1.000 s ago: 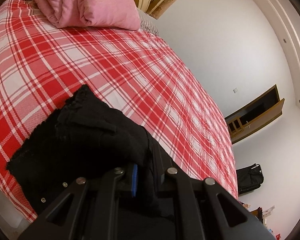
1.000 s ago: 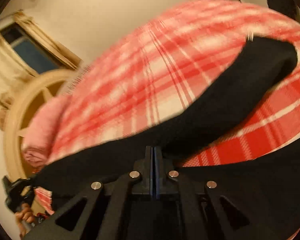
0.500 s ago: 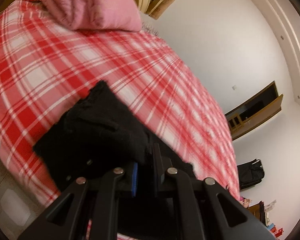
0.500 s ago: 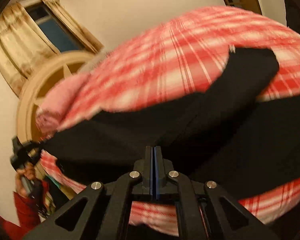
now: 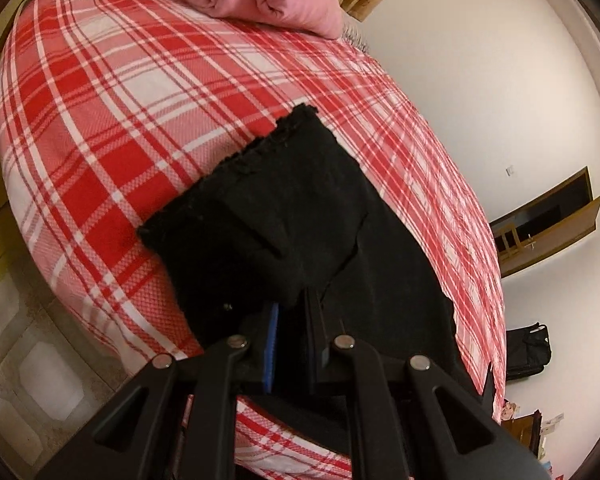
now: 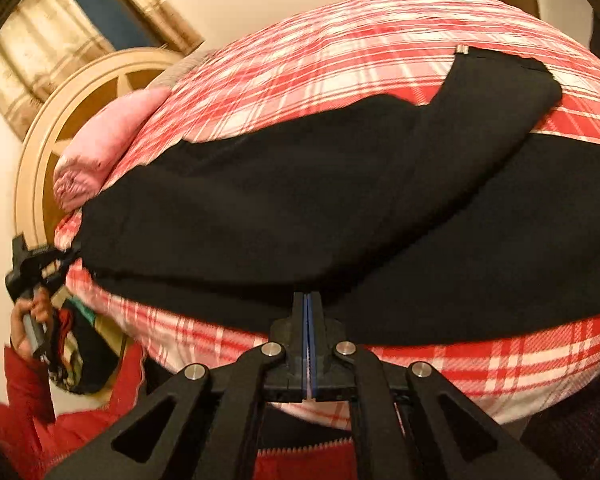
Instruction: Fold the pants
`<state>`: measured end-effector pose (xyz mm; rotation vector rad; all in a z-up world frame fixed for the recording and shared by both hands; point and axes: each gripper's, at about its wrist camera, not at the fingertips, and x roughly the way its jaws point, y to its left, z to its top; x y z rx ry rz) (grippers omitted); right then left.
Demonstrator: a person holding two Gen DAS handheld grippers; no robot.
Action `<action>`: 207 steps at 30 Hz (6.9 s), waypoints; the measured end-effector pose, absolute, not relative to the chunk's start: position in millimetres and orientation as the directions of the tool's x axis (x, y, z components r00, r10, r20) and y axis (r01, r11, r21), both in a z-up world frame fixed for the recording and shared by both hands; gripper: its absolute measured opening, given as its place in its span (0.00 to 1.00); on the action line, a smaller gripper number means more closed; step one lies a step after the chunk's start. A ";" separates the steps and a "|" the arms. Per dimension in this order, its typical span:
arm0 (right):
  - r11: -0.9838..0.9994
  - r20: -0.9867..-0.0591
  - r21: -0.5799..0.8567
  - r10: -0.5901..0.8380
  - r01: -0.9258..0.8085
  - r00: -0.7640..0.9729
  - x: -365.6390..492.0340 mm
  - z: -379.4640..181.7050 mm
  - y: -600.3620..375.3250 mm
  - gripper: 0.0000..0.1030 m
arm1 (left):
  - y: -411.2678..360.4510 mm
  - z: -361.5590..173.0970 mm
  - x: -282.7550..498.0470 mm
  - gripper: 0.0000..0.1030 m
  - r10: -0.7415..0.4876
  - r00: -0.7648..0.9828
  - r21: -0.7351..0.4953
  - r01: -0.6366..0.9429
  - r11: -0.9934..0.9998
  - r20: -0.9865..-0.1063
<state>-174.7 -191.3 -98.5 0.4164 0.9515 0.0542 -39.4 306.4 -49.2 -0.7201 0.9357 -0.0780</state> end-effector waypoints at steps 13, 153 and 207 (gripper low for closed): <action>0.870 -0.599 0.488 0.391 -0.069 0.699 -148.8 -68.3 -168.4 0.54 | 290.7 -54.5 -32.5 0.33 -0.338 0.620 -0.564 -0.209 0.799 -0.708; 0.503 -0.662 0.478 -0.333 0.720 0.672 -303.9 -42.5 -442.0 0.07 | 205.8 -68.2 7.5 0.74 0.086 0.637 -0.058 -0.202 0.978 -0.766; 0.896 -0.860 0.107 -0.133 0.430 0.492 -218.0 -74.9 -375.8 0.12 | 6.1 -69.6 -53.0 0.84 -0.212 0.592 0.037 0.380 0.924 -0.777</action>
